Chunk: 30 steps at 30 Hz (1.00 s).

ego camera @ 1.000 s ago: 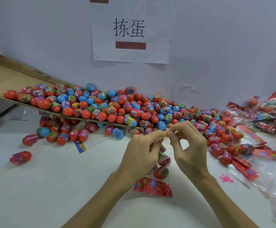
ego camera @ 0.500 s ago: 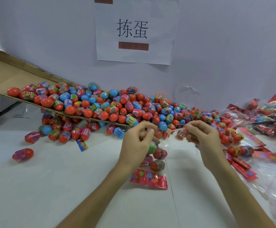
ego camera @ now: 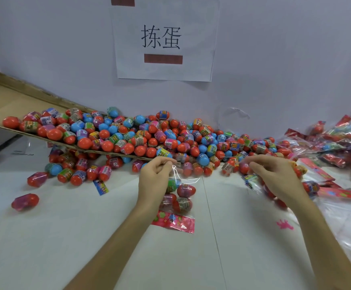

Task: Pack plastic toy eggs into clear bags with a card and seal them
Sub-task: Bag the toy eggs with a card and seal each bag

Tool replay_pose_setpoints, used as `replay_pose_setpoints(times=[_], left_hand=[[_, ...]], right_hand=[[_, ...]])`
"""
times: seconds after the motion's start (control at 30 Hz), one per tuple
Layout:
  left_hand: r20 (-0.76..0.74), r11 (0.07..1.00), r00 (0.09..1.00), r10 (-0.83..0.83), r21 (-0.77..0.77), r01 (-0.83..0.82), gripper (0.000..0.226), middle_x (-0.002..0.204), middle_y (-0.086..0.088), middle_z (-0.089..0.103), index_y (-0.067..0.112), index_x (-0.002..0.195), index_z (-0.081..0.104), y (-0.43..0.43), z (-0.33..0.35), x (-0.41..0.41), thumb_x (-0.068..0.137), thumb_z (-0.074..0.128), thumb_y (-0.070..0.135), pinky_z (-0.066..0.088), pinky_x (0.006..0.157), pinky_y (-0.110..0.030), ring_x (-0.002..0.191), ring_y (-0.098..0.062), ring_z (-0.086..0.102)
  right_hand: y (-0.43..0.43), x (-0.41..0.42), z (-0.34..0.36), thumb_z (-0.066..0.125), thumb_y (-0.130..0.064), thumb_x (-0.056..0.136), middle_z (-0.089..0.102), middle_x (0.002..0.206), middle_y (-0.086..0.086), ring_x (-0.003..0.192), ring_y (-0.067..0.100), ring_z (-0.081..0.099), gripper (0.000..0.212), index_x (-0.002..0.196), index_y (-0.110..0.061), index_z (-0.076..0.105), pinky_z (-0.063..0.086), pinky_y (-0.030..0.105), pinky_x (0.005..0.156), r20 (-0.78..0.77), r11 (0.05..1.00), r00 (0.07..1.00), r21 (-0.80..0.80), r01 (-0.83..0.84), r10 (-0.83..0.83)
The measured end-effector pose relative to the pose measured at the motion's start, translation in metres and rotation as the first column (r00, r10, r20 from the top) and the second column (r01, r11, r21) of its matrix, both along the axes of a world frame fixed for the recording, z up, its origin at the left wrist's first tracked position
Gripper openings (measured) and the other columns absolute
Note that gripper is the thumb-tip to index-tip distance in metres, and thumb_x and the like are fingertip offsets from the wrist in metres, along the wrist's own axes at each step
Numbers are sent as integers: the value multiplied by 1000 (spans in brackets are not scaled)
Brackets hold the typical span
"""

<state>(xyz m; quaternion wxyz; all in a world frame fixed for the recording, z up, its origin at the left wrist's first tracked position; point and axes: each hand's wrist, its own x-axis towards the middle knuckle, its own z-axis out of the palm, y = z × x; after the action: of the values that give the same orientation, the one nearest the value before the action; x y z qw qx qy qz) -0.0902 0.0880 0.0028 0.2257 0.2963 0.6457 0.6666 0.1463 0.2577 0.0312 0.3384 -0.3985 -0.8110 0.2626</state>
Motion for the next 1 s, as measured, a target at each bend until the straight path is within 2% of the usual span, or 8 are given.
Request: replay_pose_setpoints(times=[0.13,0.27,0.33,0.43,0.57,0.67,0.87,1.0], left_hand=[[18,1000,1000,-15,1,15,20,89,1,79,20,93,75,2,-1,-1,102,59,14,51,70,-9,88,-8,72],[12,999,999,-47,7,47,16,82,4,80,17,100,71,2,-1,2,104,56,15,53,79,-17,83,-3,74],[37,998,998,-55,24,55,14,85,3,80,16,103,72,3,-1,2,104,58,16,56,86,-26,88,-6,75],[67,997,995,-69,41,66,12,89,3,80,17,105,73,3,-1,4,102,61,17,59,83,-26,91,-7,76],[193,998,979,-63,30,58,12,94,5,80,19,107,76,4,1,7,98,68,23,59,87,-30,93,-7,75],[390,992,912,-127,26,127,15,107,-2,79,19,108,76,3,4,10,96,71,28,59,72,-29,100,-22,76],[536,971,810,-238,145,189,16,112,-5,79,21,105,75,0,10,11,93,72,31,59,68,-30,88,-19,75],[550,944,769,-324,234,230,32,117,-5,77,22,105,75,0,12,13,79,74,41,60,73,-34,98,-22,75]], right_hand=[[4,6,-5,56,-11,102,68,68,-20,46,4,47,31,122,-27,73,36,16,45,290,1000,957,-13,2,2],[7,14,0,60,-21,102,69,72,-10,58,-4,59,20,99,-27,78,36,21,55,370,997,929,-74,17,11],[7,16,2,63,-31,101,63,59,-8,45,-1,51,28,75,-26,74,34,25,53,337,995,941,-104,-3,38],[4,13,3,66,-44,96,49,47,-3,39,5,36,41,66,-16,68,33,28,53,232,993,972,-116,-13,40],[-18,-3,13,68,-49,87,70,73,-7,58,4,58,22,93,-29,75,48,20,57,30,954,977,-225,-199,211],[-42,-33,6,65,-59,79,74,89,-5,71,13,69,43,111,-30,70,55,21,64,-51,808,922,-465,-362,384],[-62,-65,-17,74,-20,92,73,83,7,76,17,70,12,81,-19,75,59,28,68,-301,845,932,-430,-319,199],[-63,-63,-11,75,-21,90,76,91,10,80,18,72,7,85,-16,78,58,25,66,-420,806,901,-495,-324,104]])
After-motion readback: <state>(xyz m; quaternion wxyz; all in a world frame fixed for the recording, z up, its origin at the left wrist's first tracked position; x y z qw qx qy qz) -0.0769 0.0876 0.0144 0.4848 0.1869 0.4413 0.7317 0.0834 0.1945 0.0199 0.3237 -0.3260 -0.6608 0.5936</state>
